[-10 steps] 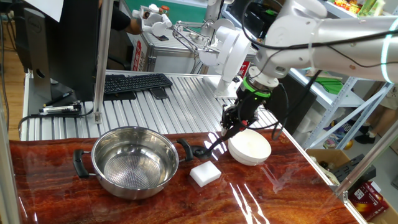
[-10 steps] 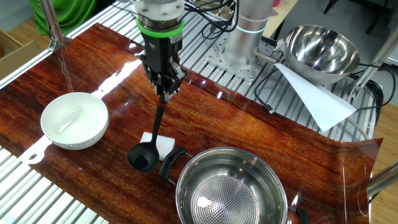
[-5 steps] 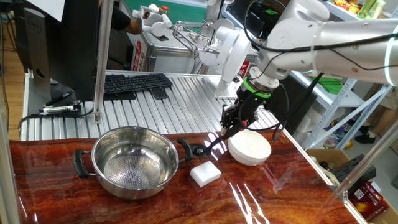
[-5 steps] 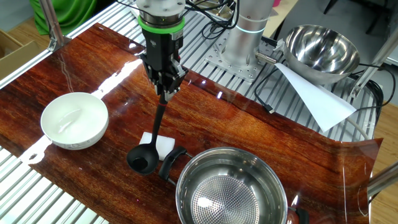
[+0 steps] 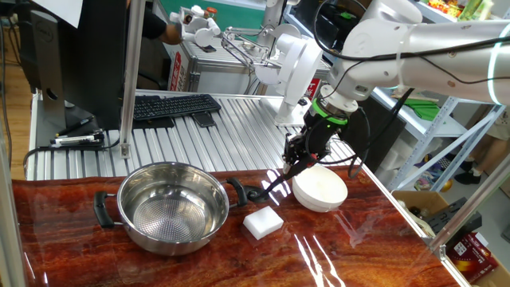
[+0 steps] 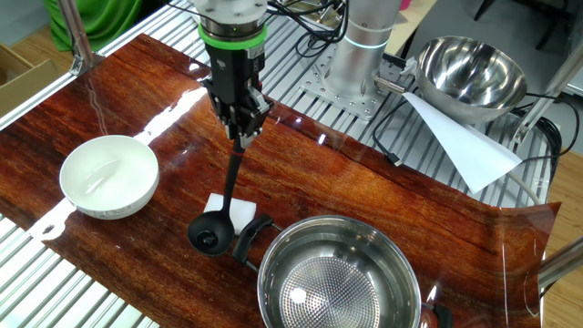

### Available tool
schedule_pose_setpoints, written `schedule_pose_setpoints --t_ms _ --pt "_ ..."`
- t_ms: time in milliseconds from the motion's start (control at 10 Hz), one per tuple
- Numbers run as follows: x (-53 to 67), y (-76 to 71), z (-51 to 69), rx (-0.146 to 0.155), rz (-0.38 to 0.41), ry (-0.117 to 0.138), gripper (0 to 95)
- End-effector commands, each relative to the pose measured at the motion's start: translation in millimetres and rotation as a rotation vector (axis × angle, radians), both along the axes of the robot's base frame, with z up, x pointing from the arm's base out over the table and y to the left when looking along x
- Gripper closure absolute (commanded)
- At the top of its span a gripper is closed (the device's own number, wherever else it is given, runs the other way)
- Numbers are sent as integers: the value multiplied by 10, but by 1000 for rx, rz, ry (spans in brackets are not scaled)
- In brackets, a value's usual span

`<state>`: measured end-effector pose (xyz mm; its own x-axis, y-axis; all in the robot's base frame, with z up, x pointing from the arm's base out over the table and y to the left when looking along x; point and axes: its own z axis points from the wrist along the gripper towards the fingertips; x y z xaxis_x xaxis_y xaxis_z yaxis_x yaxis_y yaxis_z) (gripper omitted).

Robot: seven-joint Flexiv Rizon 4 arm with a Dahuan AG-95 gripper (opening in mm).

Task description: Scoop water with a large spoon from one bowl to another

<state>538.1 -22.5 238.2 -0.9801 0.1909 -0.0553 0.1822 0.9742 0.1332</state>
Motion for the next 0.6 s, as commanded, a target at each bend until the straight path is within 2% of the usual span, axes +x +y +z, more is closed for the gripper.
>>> schedule_pose_setpoints --t_ms 100,300,400,600 --pt "-18 -4 2 -4 16 -4 950" --pt "-18 -4 2 -6 10 -21 950" --pt "-18 -4 2 -9 11 -22 950" --pt "-18 -4 2 9 28 -23 950"
